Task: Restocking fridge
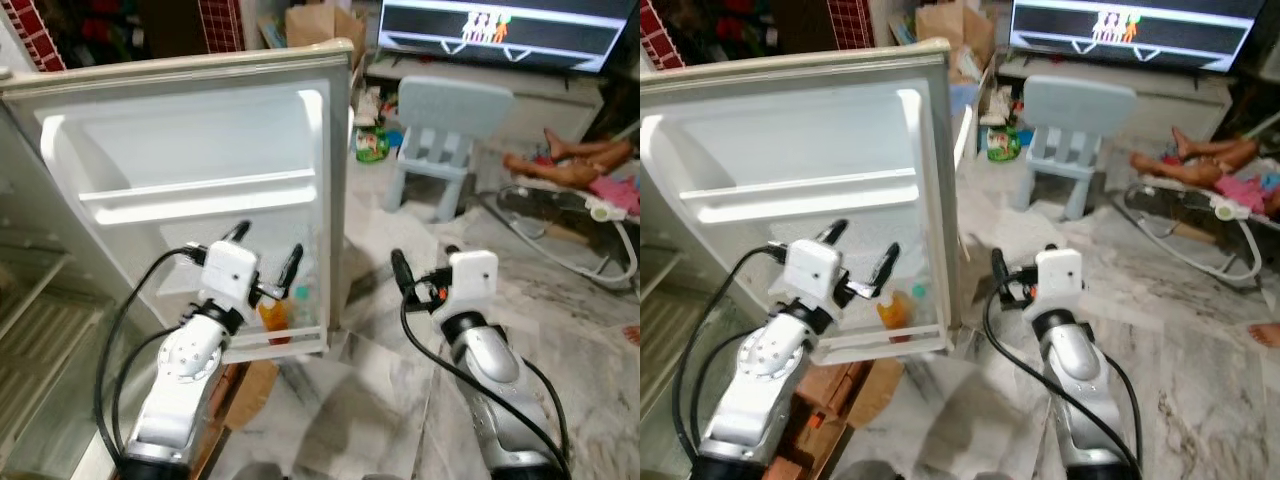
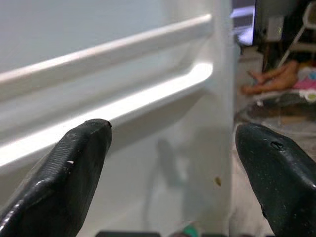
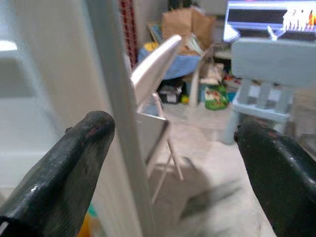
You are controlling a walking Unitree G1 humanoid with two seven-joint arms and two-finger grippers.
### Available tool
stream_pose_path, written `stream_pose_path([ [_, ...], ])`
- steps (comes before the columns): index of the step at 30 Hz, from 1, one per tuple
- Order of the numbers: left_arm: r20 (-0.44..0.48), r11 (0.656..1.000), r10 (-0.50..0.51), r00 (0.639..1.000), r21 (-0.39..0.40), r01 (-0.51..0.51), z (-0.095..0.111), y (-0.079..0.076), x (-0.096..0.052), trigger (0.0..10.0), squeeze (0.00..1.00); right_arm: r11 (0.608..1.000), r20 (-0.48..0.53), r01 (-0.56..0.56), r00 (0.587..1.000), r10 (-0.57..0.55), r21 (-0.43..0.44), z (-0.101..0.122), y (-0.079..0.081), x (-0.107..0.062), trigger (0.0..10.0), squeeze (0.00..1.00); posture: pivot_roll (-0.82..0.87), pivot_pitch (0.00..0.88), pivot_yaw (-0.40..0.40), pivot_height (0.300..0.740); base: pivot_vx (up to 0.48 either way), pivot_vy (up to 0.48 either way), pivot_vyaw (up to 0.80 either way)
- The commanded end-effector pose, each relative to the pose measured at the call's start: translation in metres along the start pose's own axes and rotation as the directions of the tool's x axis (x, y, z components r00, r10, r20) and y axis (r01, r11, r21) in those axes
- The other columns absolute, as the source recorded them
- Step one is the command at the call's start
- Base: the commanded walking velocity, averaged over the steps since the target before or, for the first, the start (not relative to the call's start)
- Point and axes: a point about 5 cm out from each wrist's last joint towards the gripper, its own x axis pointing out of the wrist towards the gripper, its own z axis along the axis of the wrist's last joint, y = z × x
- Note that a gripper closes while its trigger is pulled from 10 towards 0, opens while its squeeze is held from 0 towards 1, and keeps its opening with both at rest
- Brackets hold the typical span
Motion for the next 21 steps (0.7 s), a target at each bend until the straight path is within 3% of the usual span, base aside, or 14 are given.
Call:
stream_pose_path([
  [1, 0.031, 1.000, -0.021, 0.999, -0.003, 0.021, 0.009, -0.007, 0.002, 10.0, 0.00, 1.000, 0.010, 0.023, 1.000, -0.023, -0.009, 0.003, -0.009, 0.000, 10.0, 0.00, 0.09, 0.058, 0.007, 0.740, 0.364, -0.311, -0.79],
  [4, 0.035, 1.000, 0.006, 0.999, -0.010, -0.006, 0.011, -0.007, -0.005, 10.0, 0.00, 1.000, 0.018, 0.021, 1.000, -0.021, -0.009, 0.005, -0.010, 0.000, 10.0, 0.00, 0.09, 0.061, 0.005, 0.740, 0.192, -0.178, -0.79],
  [9, -0.039, 0.997, 0.071, 0.997, -0.001, -0.071, 0.002, -0.001, -0.012, 10.0, 0.00, 1.000, 0.033, 0.010, 0.999, -0.010, -0.003, 0.005, -0.008, -0.001, 10.0, 0.00, 0.09, 0.063, 0.002, 0.740, 0.000, 0.000, -0.78],
  [14, -0.049, 0.997, 0.075, 0.996, -0.002, -0.075, 0.000, 0.002, -0.014, 10.0, 0.00, 1.000, 0.046, -0.016, 0.999, 0.016, -0.011, 0.007, -0.004, 0.001, 10.0, 0.00, 0.09, 0.059, -0.003, 0.740, 0.000, 0.000, 0.00],
  [21, -0.061, 0.996, 0.088, 0.994, 0.002, -0.088, 0.003, 0.002, -0.013, 10.0, 0.00, 1.000, 0.038, 0.017, 0.999, -0.016, -0.016, 0.006, -0.014, 0.003, 10.0, 0.00, 0.09, 0.062, 0.000, 0.740, 0.000, 0.000, 0.00],
])
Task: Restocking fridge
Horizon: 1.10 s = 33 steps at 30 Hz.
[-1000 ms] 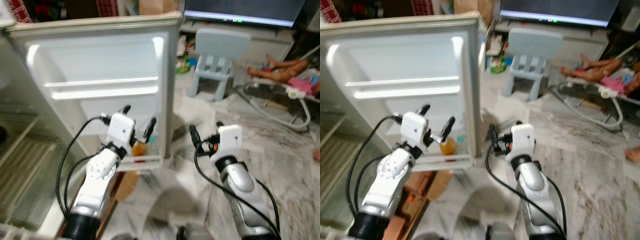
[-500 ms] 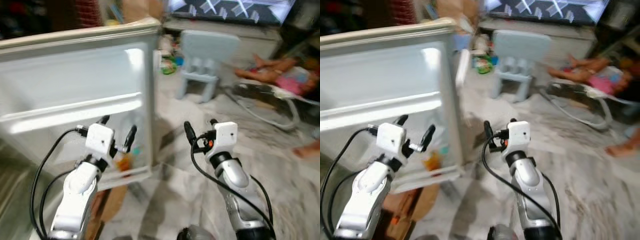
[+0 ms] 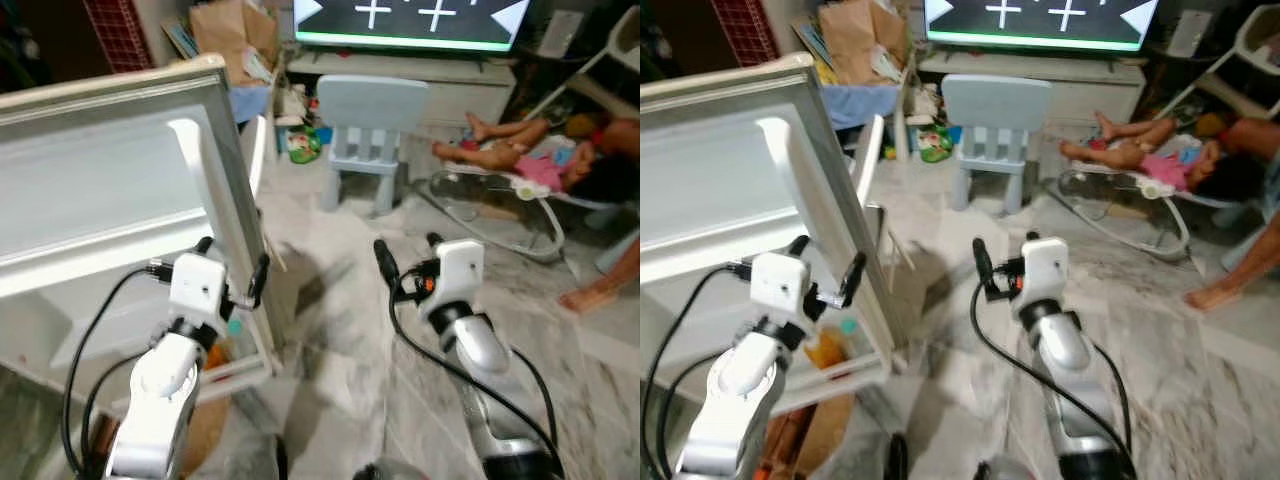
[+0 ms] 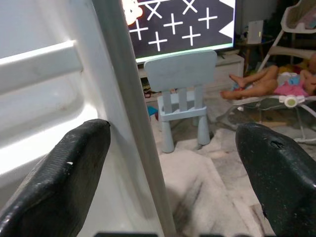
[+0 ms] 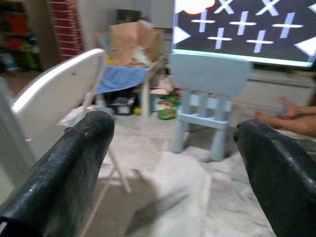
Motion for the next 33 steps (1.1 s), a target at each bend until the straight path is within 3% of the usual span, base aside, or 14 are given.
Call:
stream_pose_path([
  [1, -0.014, 1.000, 0.008, 1.000, 0.016, -0.008, 0.001, 0.002, 0.000, 10.0, 0.00, 1.000, -0.004, 0.005, 1.000, -0.005, 0.010, -0.001, 0.000, 0.002, 10.0, 0.00, 0.09, 0.063, 0.000, 0.740, 0.000, 0.000, 0.00],
  [9, 0.000, 0.998, 0.025, 1.000, 0.049, -0.025, 0.009, 0.011, 0.004, 10.0, 0.00, 1.000, 0.002, 0.011, 1.000, -0.011, 0.009, 0.004, -0.004, 0.007, 10.0, 0.00, 0.09, 0.076, 0.009, 0.740, -0.258, 0.000, 0.00],
  [14, -0.012, 0.998, 0.030, 0.999, 0.047, -0.030, 0.006, 0.011, 0.004, 10.0, 0.00, 0.998, -0.016, 0.020, 1.000, -0.021, -0.067, 0.000, 0.000, 0.009, 10.0, 0.00, 0.09, 0.071, 0.005, 0.740, -0.322, 0.000, 0.00],
  [16, -0.017, 0.999, 0.021, 1.000, 0.040, -0.021, 0.004, 0.008, 0.004, 10.0, 0.00, 0.999, -0.028, -0.015, 1.000, 0.014, -0.032, -0.003, 0.004, 0.008, 10.0, 0.00, 0.08, 0.064, 0.003, 0.740, -0.322, 0.000, 0.00],
  [18, -0.029, 1.000, 0.017, 0.999, 0.027, -0.017, 0.000, 0.005, 0.005, 10.0, 0.00, 1.000, -0.047, 0.022, 0.999, -0.022, -0.003, -0.004, 0.002, 0.009, 10.0, 0.00, 0.07, 0.040, 0.008, 0.740, -0.336, 0.000, 0.00],
  [26, -0.046, 1.000, -0.020, 0.999, 0.008, 0.020, -0.006, -0.001, 0.012, 10.0, 0.00, 0.998, -0.065, 0.042, 0.997, -0.044, -0.042, -0.009, -0.003, 0.013, 10.0, 0.00, 0.07, 0.017, -0.007, 0.740, -0.335, 0.000, 0.00],
  [29, -0.044, 0.998, -0.066, 0.997, 0.017, 0.067, -0.008, -0.004, 0.020, 10.0, 0.00, 0.999, -0.045, 0.037, 0.998, -0.037, -0.013, -0.009, -0.004, 0.015, 10.0, 0.00, 0.06, 0.000, -0.007, 0.740, -0.328, 0.000, 0.00],
  [33, -0.035, 0.999, -0.046, 0.998, 0.018, 0.047, -0.008, -0.001, 0.026, 10.0, 0.00, 0.999, -0.006, 0.051, 0.999, -0.051, 0.013, -0.004, -0.003, 0.017, 10.0, 0.00, 0.04, 0.000, 0.026, 0.740, -0.220, 0.000, 0.00],
])
